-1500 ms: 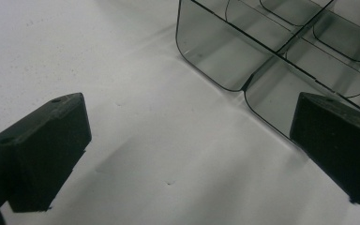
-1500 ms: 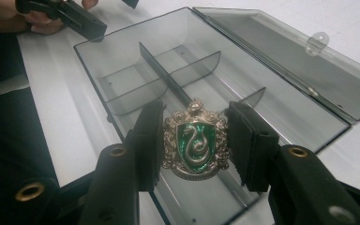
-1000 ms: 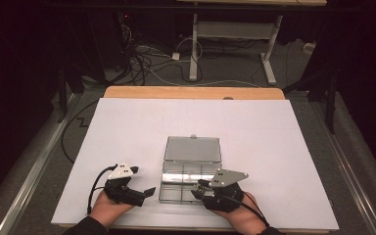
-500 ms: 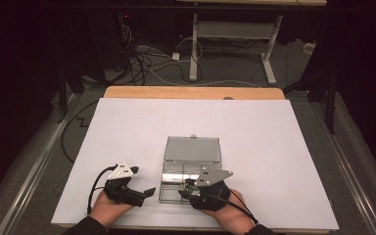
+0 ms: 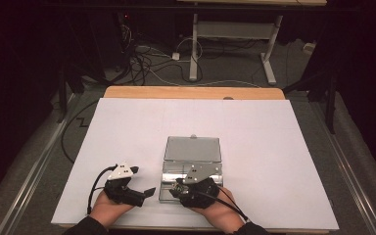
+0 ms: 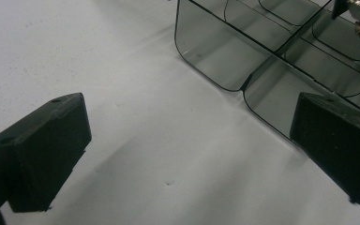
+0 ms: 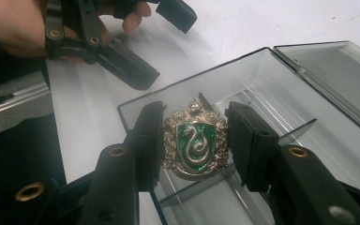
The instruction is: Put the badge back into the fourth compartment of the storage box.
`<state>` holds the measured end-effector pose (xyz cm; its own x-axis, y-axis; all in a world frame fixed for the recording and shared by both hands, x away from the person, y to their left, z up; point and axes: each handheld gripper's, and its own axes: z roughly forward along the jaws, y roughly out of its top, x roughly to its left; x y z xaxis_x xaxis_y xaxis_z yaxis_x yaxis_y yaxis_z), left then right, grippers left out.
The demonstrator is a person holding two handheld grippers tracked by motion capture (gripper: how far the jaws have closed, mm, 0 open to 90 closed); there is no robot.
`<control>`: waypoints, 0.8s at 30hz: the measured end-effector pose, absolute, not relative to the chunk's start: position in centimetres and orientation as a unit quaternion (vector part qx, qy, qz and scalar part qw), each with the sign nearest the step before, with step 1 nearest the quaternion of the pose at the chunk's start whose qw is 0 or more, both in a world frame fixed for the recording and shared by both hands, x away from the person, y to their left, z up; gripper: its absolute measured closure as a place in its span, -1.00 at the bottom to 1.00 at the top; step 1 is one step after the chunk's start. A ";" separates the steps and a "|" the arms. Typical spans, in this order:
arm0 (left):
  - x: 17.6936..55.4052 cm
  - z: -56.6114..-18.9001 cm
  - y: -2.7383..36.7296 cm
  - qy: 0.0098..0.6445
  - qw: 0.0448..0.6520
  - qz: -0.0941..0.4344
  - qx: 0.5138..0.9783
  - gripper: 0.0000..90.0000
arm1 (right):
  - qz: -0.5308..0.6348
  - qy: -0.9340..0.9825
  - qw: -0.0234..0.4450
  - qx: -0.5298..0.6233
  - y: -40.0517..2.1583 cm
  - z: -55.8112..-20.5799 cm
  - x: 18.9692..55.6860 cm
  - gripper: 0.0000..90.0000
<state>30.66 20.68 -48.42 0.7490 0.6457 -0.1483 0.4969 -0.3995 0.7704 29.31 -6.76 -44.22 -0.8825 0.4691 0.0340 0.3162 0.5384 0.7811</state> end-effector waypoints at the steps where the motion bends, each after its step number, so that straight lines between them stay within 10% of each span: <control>1: 30.7 -48.4 20.7 0.343 0.427 0.087 0.832 -1.00 | 0.424 0.872 0.087 0.227 -6.7 -44.3 29.4 0.31; 24: 30.7 -48.4 20.7 0.342 0.428 0.086 0.833 -1.00 | 0.397 0.883 0.098 0.230 -4.8 -44.8 29.3 0.31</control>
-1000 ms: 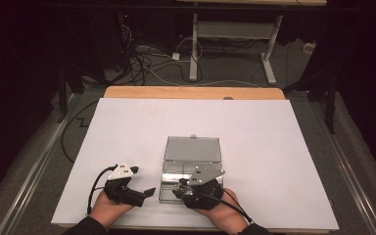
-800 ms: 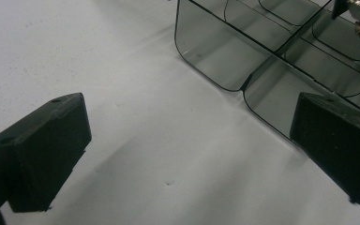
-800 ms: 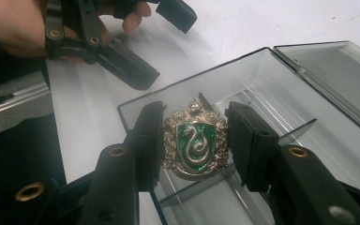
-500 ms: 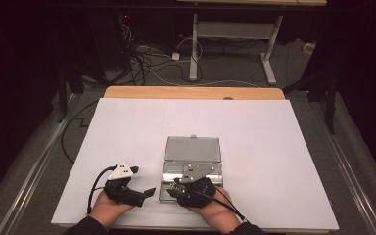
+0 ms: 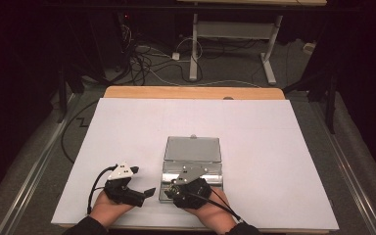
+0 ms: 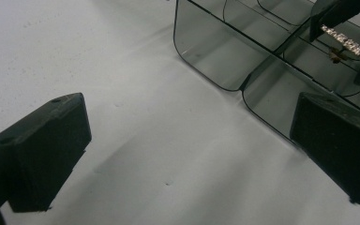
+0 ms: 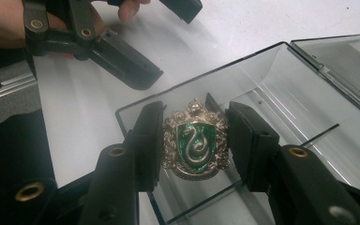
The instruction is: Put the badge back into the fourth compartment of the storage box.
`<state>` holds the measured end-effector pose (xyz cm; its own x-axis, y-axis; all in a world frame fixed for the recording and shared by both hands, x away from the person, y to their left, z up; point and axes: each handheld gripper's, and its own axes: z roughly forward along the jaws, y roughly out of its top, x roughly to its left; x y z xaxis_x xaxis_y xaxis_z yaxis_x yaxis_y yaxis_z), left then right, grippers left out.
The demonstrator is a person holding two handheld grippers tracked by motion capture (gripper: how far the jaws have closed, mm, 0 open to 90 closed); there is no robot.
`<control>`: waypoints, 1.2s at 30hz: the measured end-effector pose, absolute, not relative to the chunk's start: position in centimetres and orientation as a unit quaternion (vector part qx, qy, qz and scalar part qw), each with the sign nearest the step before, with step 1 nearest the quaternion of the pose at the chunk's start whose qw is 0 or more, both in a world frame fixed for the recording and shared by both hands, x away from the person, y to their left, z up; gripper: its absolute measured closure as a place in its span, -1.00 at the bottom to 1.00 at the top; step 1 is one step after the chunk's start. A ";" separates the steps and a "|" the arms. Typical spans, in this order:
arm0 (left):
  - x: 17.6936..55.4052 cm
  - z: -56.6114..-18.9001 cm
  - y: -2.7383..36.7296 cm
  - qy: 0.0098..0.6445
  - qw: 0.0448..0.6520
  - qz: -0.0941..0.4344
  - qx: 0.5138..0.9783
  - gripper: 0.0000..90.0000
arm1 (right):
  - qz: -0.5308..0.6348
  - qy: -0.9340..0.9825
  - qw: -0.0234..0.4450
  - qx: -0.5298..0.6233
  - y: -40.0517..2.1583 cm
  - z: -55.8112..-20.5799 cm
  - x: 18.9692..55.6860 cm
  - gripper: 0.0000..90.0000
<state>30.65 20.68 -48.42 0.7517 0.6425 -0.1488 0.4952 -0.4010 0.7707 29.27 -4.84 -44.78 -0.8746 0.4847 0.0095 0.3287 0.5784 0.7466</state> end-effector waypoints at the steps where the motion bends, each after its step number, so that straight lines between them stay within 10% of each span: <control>1: 30.7 -48.4 20.7 0.341 0.427 0.086 0.833 -1.00 | 0.398 0.883 0.099 0.229 -4.8 -44.7 29.3 0.31; 36: 30.7 -48.4 20.7 0.345 0.428 0.085 0.831 -1.00 | 0.448 0.825 0.125 0.320 -16.6 -44.5 29.7 -0.63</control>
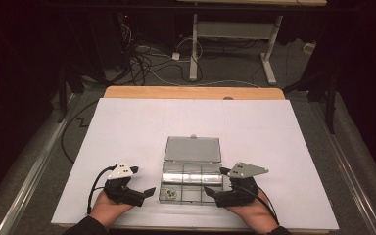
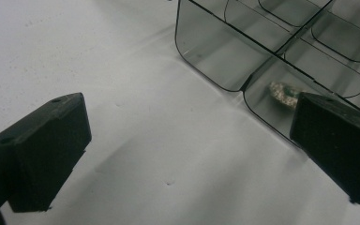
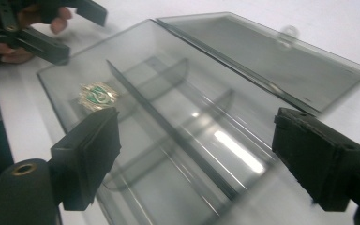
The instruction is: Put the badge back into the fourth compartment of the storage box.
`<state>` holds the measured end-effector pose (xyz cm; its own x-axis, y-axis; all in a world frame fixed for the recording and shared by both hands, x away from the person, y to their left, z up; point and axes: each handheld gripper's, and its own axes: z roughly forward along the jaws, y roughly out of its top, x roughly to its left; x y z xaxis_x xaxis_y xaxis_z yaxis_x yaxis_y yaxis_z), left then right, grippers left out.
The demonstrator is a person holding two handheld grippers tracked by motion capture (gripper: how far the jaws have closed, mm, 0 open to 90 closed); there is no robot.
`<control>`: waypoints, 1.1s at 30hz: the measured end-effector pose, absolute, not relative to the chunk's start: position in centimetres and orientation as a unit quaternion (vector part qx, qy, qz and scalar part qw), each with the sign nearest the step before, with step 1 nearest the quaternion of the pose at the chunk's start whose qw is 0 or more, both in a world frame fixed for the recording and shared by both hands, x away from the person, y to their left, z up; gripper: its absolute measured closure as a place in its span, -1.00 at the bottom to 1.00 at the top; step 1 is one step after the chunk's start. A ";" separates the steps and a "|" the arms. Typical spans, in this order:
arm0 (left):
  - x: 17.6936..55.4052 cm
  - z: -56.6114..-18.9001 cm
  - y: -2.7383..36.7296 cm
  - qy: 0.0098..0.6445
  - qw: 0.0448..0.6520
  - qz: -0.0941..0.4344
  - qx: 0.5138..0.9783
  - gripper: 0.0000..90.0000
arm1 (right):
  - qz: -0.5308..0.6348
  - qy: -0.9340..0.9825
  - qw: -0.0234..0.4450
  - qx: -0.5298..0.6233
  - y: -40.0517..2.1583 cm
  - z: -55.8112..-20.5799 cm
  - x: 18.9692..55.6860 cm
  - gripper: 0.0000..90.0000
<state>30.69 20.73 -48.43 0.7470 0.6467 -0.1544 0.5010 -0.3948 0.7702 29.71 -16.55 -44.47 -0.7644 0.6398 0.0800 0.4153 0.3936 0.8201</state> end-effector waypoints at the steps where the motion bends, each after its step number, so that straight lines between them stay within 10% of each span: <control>1: 30.7 -48.4 20.7 0.345 0.429 0.085 0.831 -1.00 | 0.449 0.823 0.126 0.323 -17.0 -44.5 29.7 -0.64; 33: 31.5 -48.2 20.6 0.369 0.433 0.089 0.818 -1.00 | 0.429 0.780 0.188 0.416 -23.4 -47.0 30.0 -0.99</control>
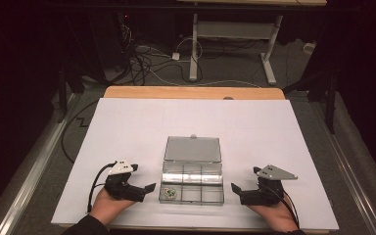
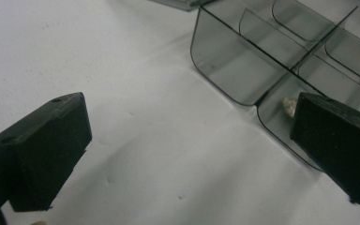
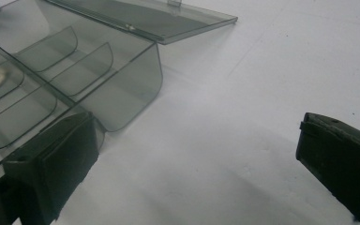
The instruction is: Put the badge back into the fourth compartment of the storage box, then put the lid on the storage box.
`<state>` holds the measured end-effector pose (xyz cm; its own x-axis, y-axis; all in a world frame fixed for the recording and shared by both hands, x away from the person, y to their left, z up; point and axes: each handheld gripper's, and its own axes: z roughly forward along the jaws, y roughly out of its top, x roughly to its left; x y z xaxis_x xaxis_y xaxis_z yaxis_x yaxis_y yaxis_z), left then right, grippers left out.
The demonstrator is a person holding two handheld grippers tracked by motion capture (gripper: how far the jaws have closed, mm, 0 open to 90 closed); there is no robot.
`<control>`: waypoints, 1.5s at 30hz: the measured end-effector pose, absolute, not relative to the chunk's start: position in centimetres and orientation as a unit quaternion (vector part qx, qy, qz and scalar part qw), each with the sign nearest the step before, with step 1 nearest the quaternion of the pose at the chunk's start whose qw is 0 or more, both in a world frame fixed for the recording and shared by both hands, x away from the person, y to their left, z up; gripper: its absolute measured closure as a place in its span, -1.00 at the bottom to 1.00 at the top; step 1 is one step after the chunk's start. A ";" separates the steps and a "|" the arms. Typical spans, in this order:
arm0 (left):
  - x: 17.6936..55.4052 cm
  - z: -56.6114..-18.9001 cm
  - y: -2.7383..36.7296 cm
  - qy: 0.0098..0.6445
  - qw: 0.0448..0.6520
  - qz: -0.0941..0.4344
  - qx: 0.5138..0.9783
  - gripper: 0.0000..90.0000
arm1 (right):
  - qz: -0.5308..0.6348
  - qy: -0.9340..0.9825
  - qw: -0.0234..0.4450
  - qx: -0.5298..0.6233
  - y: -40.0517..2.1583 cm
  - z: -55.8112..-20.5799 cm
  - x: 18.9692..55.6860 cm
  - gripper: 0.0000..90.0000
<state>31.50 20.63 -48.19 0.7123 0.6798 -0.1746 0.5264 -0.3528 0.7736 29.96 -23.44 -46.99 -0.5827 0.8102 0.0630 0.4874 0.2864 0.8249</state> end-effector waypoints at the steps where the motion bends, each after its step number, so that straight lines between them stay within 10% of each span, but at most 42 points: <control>1: 31.6 -48.2 20.6 0.370 0.436 0.094 0.815 -1.00 | 0.428 0.779 0.189 0.417 -23.5 -47.0 30.1 -0.99; 45: 40.0 -46.6 16.6 0.396 0.460 0.074 0.791 -0.99 | 0.458 0.766 0.208 0.401 -18.7 -44.2 37.2 -0.98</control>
<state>40.00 16.62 -46.62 0.6749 0.6953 -0.2471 0.5584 -0.2623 0.7870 37.18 -18.69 -44.23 -0.5913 0.8049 0.0494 0.4246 0.2587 0.8676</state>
